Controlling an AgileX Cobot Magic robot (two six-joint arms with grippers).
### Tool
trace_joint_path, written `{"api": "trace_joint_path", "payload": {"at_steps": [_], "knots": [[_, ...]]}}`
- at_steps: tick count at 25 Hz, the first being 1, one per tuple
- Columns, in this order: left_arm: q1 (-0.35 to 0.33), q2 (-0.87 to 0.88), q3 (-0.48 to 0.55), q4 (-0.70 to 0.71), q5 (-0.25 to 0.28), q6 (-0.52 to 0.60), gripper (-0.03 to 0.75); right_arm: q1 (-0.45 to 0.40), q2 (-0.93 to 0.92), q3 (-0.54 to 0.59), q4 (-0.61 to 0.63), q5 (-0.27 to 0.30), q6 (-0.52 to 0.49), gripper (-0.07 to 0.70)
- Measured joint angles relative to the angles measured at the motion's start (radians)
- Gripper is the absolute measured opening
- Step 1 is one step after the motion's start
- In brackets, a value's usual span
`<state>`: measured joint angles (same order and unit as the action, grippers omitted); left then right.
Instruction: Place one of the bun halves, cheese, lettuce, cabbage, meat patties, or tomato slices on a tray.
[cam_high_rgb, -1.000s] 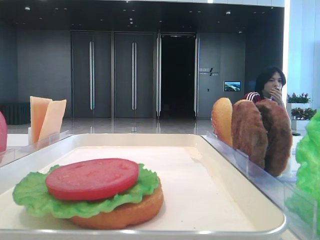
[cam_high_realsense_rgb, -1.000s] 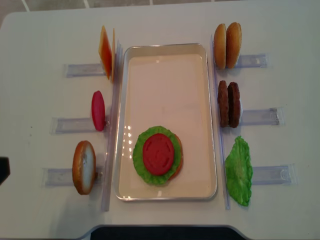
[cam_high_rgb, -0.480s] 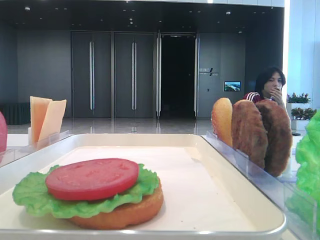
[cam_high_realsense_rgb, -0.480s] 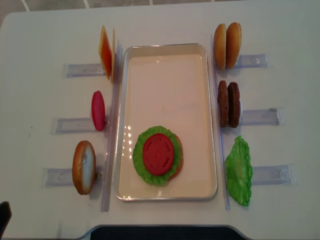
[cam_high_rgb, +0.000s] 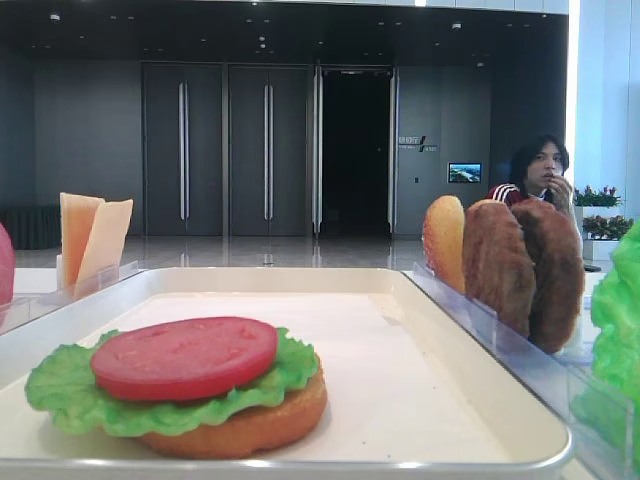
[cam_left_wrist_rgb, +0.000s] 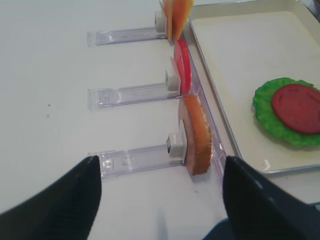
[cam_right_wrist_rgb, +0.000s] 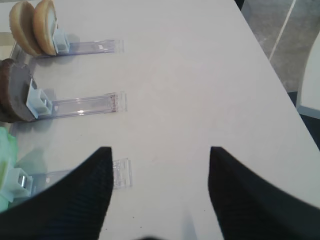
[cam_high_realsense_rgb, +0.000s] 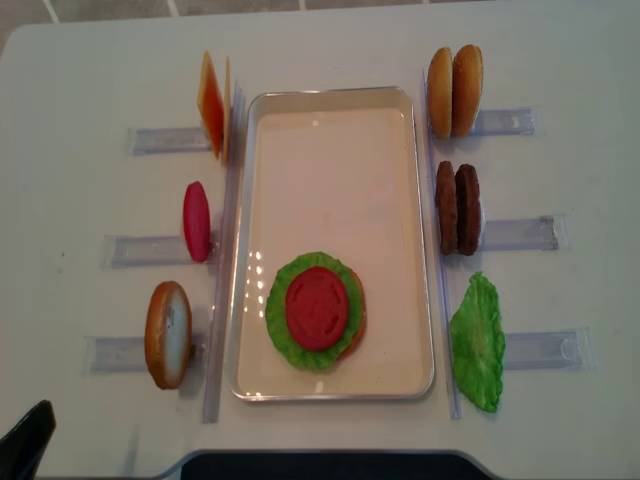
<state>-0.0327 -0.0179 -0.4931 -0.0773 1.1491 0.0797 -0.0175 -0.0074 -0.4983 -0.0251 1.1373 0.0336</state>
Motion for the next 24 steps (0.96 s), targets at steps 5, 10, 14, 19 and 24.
{"api": "trace_joint_path", "payload": {"at_steps": [5, 10, 14, 19, 24], "knots": [[0.0, 0.0, 0.02, -0.006, -0.026, 0.001, 0.579, 0.0, 0.0, 0.0, 0.0, 0.0, 0.0, 0.43], [0.0, 0.0, 0.02, -0.006, -0.033, 0.001, 0.579, 0.0, 0.0, 0.0, 0.0, 0.0, 0.0, 0.43], [0.0, 0.0, 0.02, -0.006, -0.033, 0.001, 0.579, 0.0, 0.0, 0.0, 0.0, 0.0, 0.0, 0.43], [0.0, 0.0, 0.02, -0.006, -0.033, 0.002, 0.579, 0.0, 0.0, 0.0, 0.0, 0.0, 0.0, 0.43], [0.0, 0.0, 0.02, 0.003, -0.034, 0.003, 0.579, 0.0, 0.0, 0.0, 0.0, 0.0, 0.0, 0.43]]}}
